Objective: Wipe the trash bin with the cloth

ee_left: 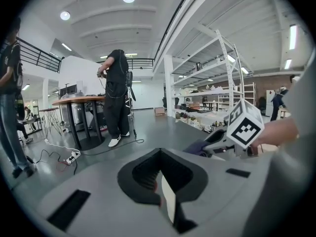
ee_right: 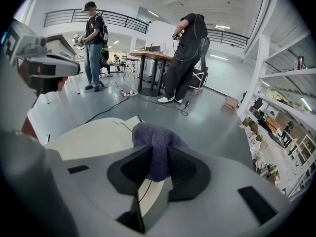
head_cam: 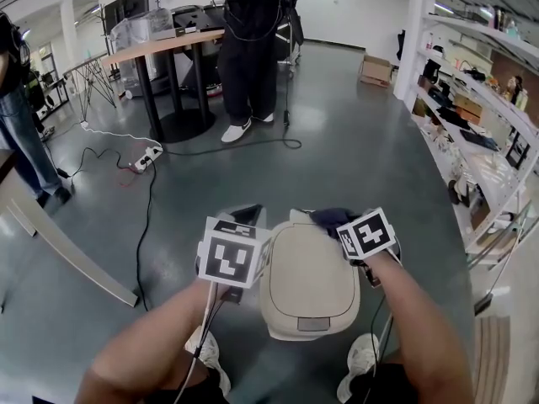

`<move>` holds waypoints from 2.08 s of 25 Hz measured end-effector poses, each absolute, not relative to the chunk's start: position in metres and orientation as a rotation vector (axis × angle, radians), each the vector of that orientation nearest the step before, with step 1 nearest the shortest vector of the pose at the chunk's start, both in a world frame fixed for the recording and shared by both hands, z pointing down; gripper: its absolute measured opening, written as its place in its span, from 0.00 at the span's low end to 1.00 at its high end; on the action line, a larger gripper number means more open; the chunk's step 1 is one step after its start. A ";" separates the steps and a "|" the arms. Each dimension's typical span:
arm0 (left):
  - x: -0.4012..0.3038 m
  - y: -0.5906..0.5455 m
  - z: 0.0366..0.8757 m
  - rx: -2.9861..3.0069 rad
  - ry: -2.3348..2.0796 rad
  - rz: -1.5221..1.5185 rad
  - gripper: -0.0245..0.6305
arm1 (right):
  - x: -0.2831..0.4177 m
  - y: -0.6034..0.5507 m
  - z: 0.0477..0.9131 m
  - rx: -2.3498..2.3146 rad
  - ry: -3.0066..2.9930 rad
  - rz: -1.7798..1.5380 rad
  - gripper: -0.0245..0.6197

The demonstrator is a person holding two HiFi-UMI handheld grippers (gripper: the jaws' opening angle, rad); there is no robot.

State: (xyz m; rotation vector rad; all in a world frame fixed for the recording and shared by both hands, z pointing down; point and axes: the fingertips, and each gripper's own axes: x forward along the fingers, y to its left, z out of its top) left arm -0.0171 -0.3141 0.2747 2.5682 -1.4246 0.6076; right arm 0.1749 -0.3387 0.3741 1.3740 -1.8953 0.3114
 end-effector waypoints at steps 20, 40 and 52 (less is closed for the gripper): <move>-0.032 -0.311 0.261 2.609 -1.525 0.598 0.04 | 0.042 -0.293 0.318 1.171 -2.228 0.251 0.18; -0.055 -0.307 0.271 2.570 -1.528 0.622 0.04 | 0.022 -0.283 0.373 0.960 -2.097 0.223 0.18; -0.027 -0.298 0.281 2.558 -1.403 0.620 0.04 | 0.075 -0.282 0.374 1.068 -2.042 0.269 0.18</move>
